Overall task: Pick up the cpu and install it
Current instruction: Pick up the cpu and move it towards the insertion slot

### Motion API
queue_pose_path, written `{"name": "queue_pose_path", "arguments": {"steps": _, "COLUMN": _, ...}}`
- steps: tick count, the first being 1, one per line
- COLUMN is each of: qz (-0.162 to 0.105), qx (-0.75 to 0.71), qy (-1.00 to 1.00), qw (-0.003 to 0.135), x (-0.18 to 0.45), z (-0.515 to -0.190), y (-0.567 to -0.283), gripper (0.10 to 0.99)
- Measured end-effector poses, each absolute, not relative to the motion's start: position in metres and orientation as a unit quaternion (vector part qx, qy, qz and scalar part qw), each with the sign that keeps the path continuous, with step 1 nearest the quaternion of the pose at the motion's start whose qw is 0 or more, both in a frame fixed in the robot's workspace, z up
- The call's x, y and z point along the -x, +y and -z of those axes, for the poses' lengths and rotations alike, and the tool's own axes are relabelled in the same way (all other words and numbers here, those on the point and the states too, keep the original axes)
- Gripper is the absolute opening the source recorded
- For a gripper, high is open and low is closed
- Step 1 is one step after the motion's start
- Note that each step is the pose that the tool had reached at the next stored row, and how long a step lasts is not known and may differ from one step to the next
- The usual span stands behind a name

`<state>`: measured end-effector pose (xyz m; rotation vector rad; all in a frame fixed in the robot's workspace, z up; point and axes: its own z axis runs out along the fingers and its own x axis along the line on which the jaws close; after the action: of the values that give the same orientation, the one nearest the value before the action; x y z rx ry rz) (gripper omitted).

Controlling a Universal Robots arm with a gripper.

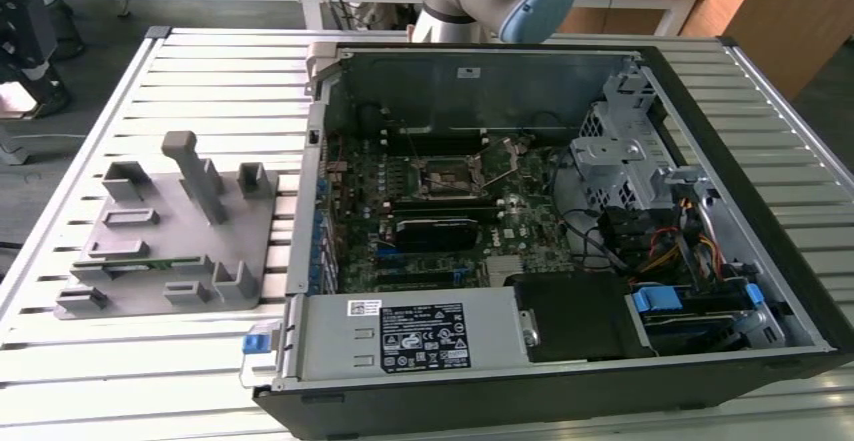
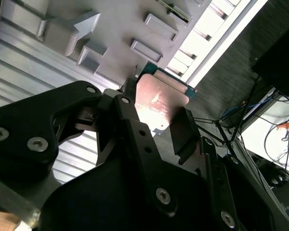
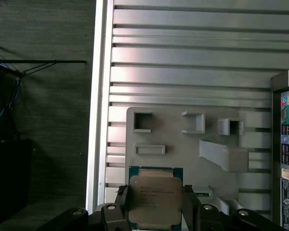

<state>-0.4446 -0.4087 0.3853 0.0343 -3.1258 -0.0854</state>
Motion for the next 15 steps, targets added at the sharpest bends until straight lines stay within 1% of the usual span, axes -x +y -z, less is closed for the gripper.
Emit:
{"name": "queue_pose_path", "arguments": {"steps": 6, "qz": 0.027, "qx": -0.011, "qy": -1.0, "qw": 0.007, "x": 0.443, "z": -0.385, "y": -0.409, "gripper": 0.529}}
{"name": "queue_pose_path", "arguments": {"steps": 15, "qz": 0.027, "qx": -0.011, "qy": -1.0, "qw": 0.007, "x": 0.423, "z": -0.385, "y": -0.409, "gripper": 0.529}}
